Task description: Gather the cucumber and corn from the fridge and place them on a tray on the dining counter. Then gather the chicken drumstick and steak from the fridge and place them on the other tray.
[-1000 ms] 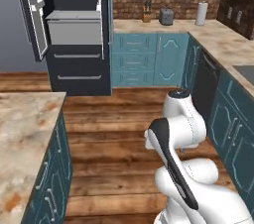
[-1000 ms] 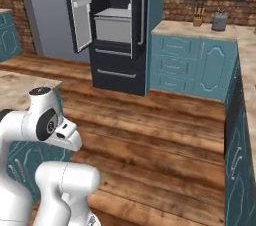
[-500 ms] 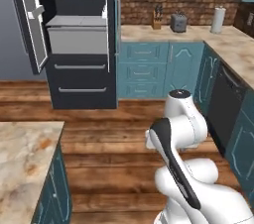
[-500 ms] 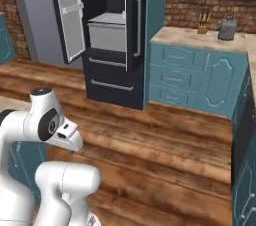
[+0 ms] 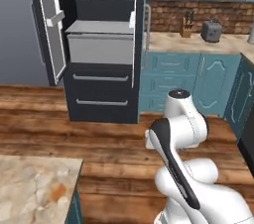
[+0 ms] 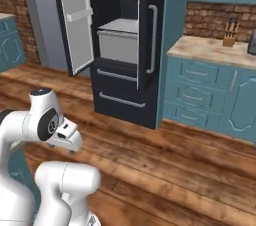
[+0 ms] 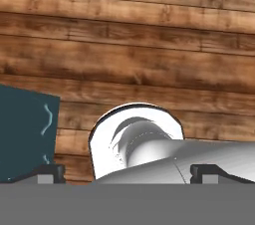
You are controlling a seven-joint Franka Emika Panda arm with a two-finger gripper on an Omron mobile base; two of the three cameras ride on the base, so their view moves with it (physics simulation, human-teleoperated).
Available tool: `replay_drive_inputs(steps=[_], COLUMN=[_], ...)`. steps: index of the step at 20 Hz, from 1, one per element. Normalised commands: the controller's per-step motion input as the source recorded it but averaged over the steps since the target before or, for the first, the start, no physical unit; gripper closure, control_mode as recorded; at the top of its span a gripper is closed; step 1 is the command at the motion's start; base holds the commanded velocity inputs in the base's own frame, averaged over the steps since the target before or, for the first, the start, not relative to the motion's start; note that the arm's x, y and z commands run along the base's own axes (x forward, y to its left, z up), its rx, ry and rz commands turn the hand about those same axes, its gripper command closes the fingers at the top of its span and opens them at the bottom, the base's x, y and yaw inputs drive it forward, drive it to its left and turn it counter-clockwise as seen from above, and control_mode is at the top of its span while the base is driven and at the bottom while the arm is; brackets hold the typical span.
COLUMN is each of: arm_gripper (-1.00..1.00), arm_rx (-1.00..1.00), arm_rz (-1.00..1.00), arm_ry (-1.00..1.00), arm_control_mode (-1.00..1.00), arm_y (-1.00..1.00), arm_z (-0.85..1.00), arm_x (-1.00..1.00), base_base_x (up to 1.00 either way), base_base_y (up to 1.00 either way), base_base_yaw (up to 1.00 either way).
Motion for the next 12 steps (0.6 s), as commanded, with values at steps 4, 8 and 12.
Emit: replay_drive_inputs(steps=[4,8,12], arm_gripper=[-1.00,-1.00,-1.00], arm_rx=[0.00,0.00,0.00], arm_rz=[0.00,0.00,0.00], arm_ry=[0.00,0.00,0.00], arm_control_mode=[1.00,1.00,1.00], arm_y=[0.00,0.00,0.00], arm_z=[0.00,0.00,0.00], arm_x=[0.00,0.00,0.00], base_base_x=[1.00,1.00,1.00], base_base_y=[0.08,0.28,0.76], base_base_yaw=[0.25,0.18,0.00])
